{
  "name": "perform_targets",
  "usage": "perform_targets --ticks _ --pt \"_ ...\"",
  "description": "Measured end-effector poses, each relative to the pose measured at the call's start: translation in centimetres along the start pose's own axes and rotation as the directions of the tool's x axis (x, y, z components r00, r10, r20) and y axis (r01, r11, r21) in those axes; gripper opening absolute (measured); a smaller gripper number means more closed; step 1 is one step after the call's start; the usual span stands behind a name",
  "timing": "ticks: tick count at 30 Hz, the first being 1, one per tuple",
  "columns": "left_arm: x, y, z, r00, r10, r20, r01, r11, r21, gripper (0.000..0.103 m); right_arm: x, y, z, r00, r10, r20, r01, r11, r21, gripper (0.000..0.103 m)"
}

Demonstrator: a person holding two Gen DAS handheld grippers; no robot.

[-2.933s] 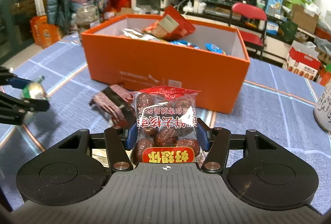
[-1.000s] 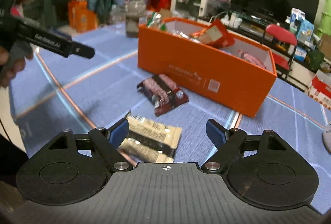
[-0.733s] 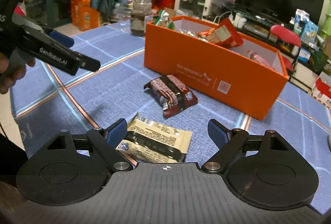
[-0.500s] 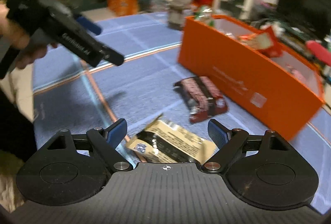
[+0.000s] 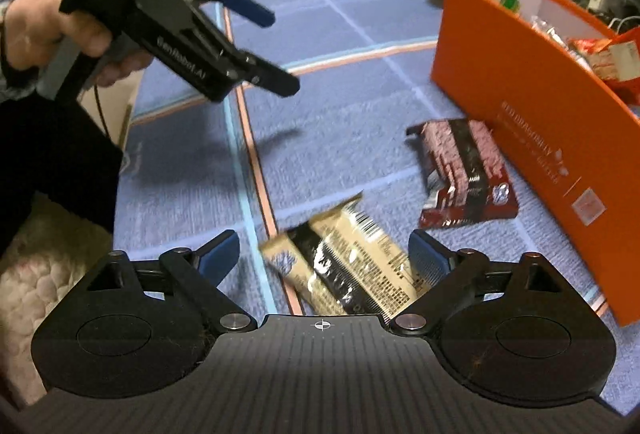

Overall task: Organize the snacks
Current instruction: 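Grasp the beige bar with the right tool while the left grasps the chocolate bar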

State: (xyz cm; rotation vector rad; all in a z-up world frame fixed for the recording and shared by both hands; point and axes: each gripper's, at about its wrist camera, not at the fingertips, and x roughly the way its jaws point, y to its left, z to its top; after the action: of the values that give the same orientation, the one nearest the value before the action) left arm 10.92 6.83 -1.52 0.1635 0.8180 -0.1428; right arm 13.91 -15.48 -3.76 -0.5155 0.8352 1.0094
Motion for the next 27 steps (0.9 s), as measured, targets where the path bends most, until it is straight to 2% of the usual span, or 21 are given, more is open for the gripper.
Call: perform_targets --ticks 3,5,6,8,10,11,15,17,18,19,20,22,23,25,27 --pt "0.1 -0.5 0.0 1.0 -0.007 -0.002 0.007 1.0 0.013 0.097 0.8 0.4 -0.4 0.995 -0.068 -0.074 0.067 0.997 -0.026 0.085" --pt "0.1 -0.8 0.0 1.0 -0.01 0.001 0.01 1.0 0.019 0.097 0.5 0.6 -0.7 0.992 -0.105 -0.064 0.106 0.994 0.012 0.08" --pt "0.2 -0.9 0.0 1.0 -0.01 0.005 0.009 1.0 0.02 0.097 0.2 0.8 -0.9 0.987 -0.151 -0.055 0.153 0.987 0.045 0.076" --pt "0.2 -1.2 0.3 1.0 -0.018 0.022 0.017 1.0 0.021 0.097 -0.4 1.5 -1.6 0.977 -0.21 -0.037 0.213 0.967 0.14 0.059" --pt "0.4 -1.5 1.0 0.998 -0.019 0.053 0.018 1.0 0.007 0.097 -0.9 3.0 -2.3 0.965 -0.263 -0.015 0.26 0.942 0.213 0.049" --pt "0.5 -1.7 1.4 0.997 -0.03 0.069 0.03 1.0 -0.001 0.097 -0.9 3.6 -2.6 0.959 -0.283 -0.011 0.278 0.929 0.244 0.047" --pt "0.6 -2.7 2.3 0.981 -0.14 0.132 0.136 0.99 0.04 0.097 -0.7 5.1 -3.0 0.939 -0.342 0.006 0.318 0.878 0.357 0.051" --pt "0.7 -3.6 2.5 0.965 -0.193 0.178 0.17 0.976 0.137 0.097 -0.2 4.6 -2.6 0.931 -0.364 -0.002 0.337 0.859 0.386 0.066" --pt "0.8 -4.0 2.6 0.957 -0.205 0.204 0.167 0.967 0.191 0.097 0.1 4.5 -2.4 0.929 -0.37 -0.001 0.341 0.855 0.391 0.066" --pt "1.0 -4.5 2.7 0.953 -0.209 0.221 0.155 0.959 0.238 0.097 0.2 4.3 -2.4 0.93 -0.368 0.007 0.337 0.858 0.387 0.066" --pt "1.5 -5.1 3.0 0.955 -0.201 0.217 0.137 0.951 0.278 0.097 0.2 4.2 -2.4 0.929 -0.37 0.015 0.337 0.861 0.38 0.06" --pt "2.6 -6.0 3.9 0.972 -0.17 0.165 0.123 0.957 0.263 0.097 0.0 4.1 -2.7 0.919 -0.393 0.029 0.351 0.85 0.392 0.05" --pt "3.1 -6.4 4.2 0.969 -0.202 0.141 0.164 0.957 0.24 0.097 -0.2 4.1 -2.9 0.917 -0.398 0.031 0.353 0.847 0.398 0.047" --pt "3.6 -6.8 4.6 0.944 -0.305 0.13 0.276 0.94 0.198 0.097 -0.6 4.4 -3.4 0.915 -0.402 0.038 0.356 0.848 0.393 0.046" --pt "4.5 -7.6 5.0 0.93 -0.344 0.127 0.317 0.929 0.189 0.097 -0.9 4.7 -3.9 0.913 -0.404 0.048 0.354 0.848 0.394 0.046"
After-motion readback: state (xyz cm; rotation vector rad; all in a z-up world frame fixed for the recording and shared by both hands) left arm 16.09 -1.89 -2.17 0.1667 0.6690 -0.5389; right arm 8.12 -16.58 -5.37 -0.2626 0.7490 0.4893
